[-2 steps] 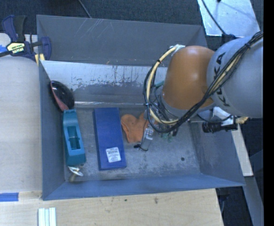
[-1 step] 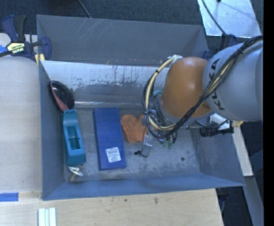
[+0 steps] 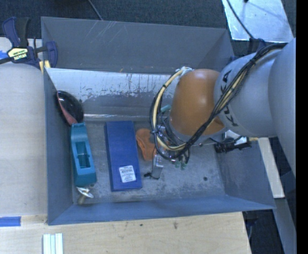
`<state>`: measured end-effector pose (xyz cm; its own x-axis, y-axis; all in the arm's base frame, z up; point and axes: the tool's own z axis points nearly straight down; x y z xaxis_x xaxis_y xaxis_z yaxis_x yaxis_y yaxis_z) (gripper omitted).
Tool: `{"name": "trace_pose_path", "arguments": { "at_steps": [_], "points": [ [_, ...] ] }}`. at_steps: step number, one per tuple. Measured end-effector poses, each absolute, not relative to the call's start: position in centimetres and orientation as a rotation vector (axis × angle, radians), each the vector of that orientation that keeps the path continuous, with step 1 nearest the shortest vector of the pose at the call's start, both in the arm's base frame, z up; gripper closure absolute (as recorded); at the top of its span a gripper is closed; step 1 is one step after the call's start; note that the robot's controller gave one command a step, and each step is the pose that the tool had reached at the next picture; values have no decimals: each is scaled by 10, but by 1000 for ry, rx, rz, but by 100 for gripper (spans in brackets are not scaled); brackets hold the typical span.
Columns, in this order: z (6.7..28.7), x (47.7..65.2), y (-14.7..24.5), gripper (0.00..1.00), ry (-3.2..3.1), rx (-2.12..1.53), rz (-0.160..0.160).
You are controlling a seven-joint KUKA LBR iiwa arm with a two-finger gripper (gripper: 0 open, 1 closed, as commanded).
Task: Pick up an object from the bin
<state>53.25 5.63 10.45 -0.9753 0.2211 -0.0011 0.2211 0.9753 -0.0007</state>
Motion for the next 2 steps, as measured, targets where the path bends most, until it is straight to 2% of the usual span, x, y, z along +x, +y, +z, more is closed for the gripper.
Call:
{"name": "trace_pose_path", "arguments": {
  "at_steps": [1, 2],
  "points": [
    [75, 558, 85, 100, 3073, 630, 2],
    [75, 558, 84, 100, 3073, 631, 2]
  ]
}}
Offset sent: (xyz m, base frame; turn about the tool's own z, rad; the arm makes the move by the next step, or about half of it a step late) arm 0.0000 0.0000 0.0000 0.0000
